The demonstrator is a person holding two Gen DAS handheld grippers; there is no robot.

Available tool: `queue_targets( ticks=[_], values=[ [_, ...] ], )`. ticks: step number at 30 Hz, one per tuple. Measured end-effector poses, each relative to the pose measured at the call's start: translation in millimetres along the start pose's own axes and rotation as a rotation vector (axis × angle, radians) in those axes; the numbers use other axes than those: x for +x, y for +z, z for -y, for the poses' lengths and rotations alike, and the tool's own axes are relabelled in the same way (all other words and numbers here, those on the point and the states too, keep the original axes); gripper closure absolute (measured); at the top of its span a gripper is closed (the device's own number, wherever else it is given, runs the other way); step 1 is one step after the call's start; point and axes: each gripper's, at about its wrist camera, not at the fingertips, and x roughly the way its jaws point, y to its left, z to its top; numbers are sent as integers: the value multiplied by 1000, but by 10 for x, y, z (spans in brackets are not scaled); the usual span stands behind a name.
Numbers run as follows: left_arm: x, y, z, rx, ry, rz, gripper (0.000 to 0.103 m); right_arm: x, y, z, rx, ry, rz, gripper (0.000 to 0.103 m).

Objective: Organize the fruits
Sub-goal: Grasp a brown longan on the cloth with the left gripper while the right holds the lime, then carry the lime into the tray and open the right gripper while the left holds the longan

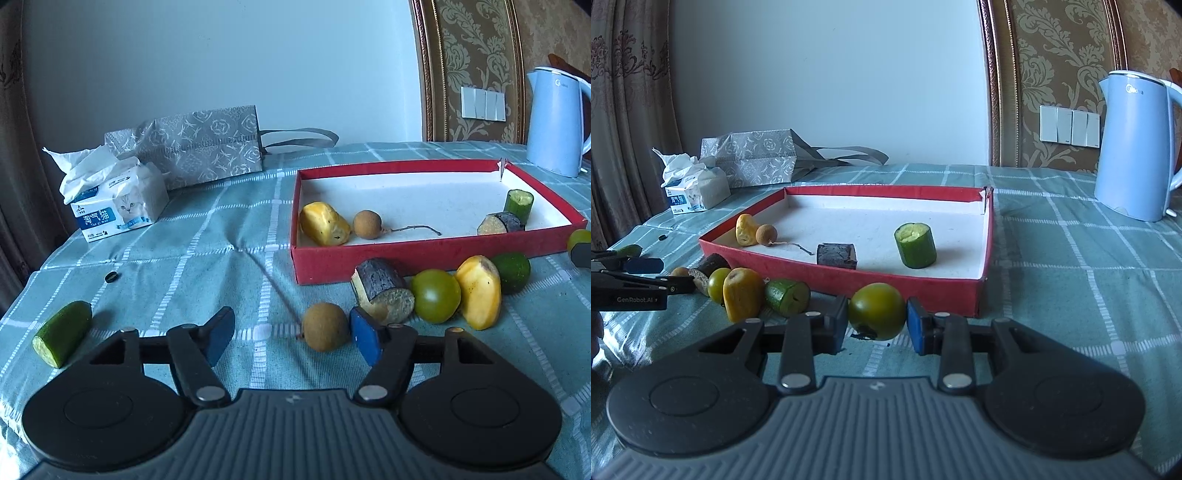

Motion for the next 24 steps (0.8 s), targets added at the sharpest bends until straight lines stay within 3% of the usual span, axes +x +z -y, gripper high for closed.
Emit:
queue_targets(
  ticks=[2,6,8,16,24],
  values=[
    [16,1,7,1,3,-9,35,3,-2,0,0,0,0,71],
    [33,-1,25,8,-18,-21,67,0,0,2,1,2,0,71],
    [32,-3,42,15,-23,-20,73,1,3,3,5,3,2,71],
    [19,14,61,-2,-3,-10,75,1,4,14,13,5,7,71],
    [-5,216,-8,-99,77,47,75,-21,-10,23,18,3,21,71]
  ],
)
